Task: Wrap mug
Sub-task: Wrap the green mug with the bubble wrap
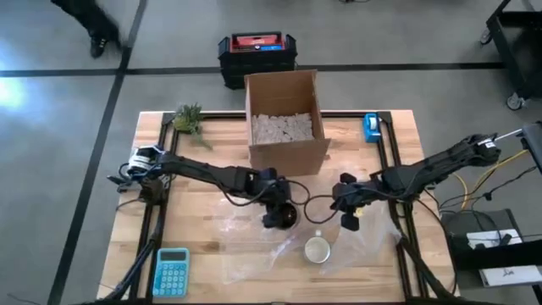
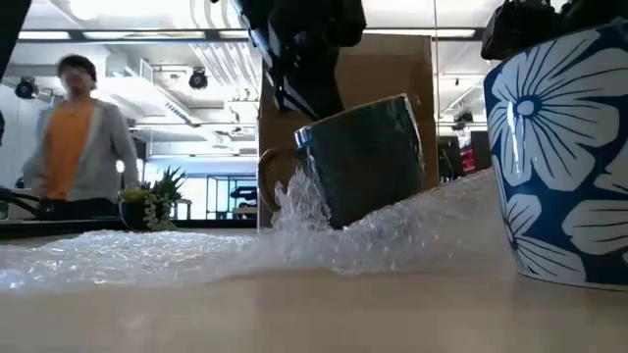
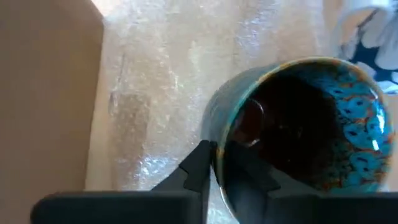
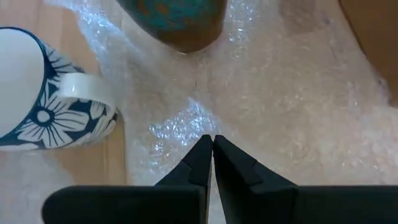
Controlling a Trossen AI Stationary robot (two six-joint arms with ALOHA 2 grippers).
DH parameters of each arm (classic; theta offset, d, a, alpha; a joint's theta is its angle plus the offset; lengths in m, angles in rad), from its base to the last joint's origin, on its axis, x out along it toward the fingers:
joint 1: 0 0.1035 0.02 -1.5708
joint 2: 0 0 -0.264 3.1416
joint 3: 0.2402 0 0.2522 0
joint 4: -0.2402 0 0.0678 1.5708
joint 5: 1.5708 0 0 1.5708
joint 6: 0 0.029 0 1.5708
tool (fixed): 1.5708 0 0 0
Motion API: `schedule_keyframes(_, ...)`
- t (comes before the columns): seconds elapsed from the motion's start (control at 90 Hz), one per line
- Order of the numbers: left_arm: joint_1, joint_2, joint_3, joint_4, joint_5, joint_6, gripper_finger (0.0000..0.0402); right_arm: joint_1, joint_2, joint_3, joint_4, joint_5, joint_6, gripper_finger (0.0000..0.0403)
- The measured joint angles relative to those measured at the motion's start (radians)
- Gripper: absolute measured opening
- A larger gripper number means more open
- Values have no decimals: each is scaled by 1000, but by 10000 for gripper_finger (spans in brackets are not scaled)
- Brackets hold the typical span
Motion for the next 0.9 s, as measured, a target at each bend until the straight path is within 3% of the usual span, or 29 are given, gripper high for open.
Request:
schedule_keyframes(0.289,-16,-72,112,-181,2,-28,189,0,-2,0,-7,-2,-15,2)
schedule_keyframes(0.478,-129,-121,31,-385,-67,-182,215,0,-43,1,-58,0,-24,2)
schedule_keyframes(0.756,-243,-113,-343,52,-81,-257,180,0,-41,2,-48,55,-95,2)
schedule_keyframes(0.9,-240,-116,-449,111,-58,-327,154,-1,-19,2,-42,62,-109,2)
